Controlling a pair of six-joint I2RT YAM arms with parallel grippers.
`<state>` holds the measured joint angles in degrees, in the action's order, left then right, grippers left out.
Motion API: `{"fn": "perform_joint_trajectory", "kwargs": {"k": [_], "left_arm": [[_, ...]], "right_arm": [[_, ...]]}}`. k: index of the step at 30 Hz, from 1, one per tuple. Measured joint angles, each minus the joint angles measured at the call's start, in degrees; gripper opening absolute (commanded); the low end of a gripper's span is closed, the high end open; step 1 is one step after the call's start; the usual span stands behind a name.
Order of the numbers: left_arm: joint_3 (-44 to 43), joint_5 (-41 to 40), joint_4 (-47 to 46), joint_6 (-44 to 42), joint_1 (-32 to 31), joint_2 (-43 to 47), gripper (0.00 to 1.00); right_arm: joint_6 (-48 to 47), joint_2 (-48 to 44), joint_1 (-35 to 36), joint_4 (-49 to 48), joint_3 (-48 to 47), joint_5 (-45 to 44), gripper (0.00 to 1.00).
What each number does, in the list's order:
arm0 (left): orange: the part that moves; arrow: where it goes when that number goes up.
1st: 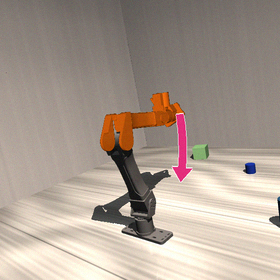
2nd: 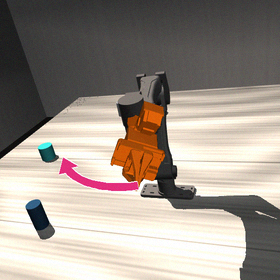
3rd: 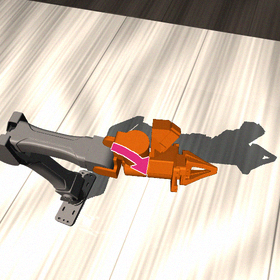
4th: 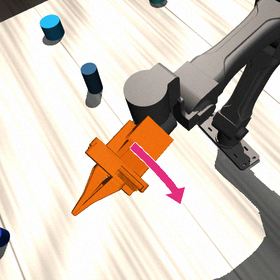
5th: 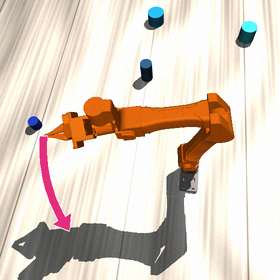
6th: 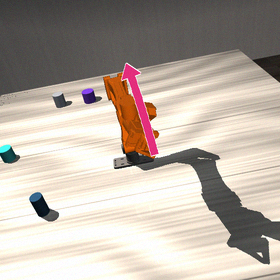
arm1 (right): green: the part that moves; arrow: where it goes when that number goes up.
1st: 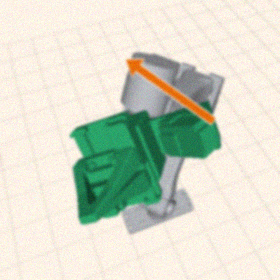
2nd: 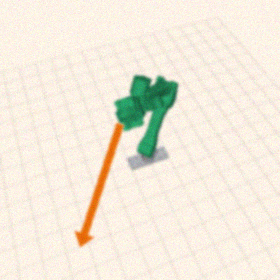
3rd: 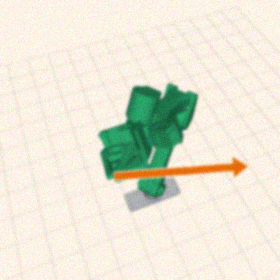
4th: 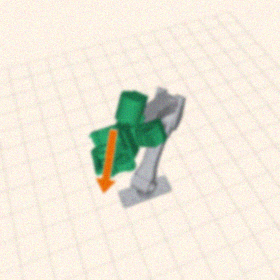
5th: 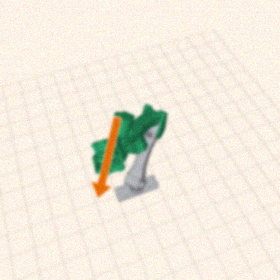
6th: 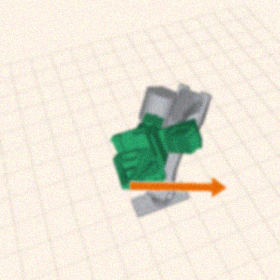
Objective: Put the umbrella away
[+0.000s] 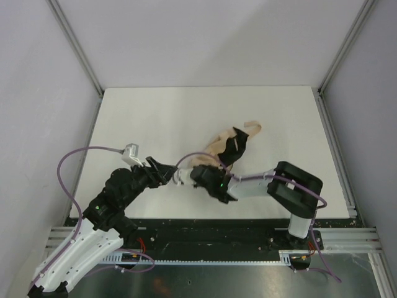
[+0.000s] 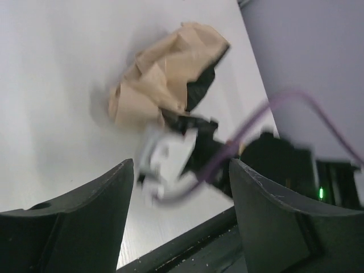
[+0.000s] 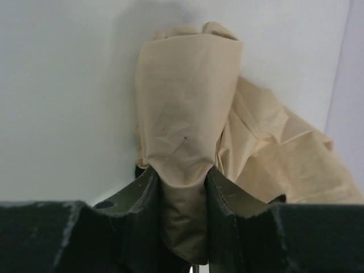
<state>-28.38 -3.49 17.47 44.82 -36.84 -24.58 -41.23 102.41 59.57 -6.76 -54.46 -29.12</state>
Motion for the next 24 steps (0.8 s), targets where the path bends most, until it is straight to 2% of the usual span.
{"fn": "perform_joint_trajectory", "kwargs": {"k": [5, 10, 16, 20, 24], "left_arm": [[-0.17, -3.13, 4.61, 4.37, 1.25, 0.00, 0.72], [-0.15, -5.09, 7.32, 8.94, 2.69, -0.31, 0.80], [0.81, -1.29, 7.26, 15.52, 7.45, -5.53, 0.90], [3.93, 4.61, 5.81, 19.96, 12.48, -10.62, 0.92], [8.20, 10.38, 0.17, 24.94, 14.25, -15.30, 0.92]], "right_arm": [[3.61, 1.07, 10.05, -3.85, 4.55, -3.21, 0.00], [9.81, 1.07, 12.76, -6.19, 6.12, -0.92, 0.00], [16.28, -0.92, 7.39, -7.23, 6.99, 11.82, 0.00], [19.56, -0.94, 1.42, -8.92, 6.88, 24.52, 0.00], [23.17, 1.57, -4.20, -9.27, 4.00, 36.22, 0.00]]}}
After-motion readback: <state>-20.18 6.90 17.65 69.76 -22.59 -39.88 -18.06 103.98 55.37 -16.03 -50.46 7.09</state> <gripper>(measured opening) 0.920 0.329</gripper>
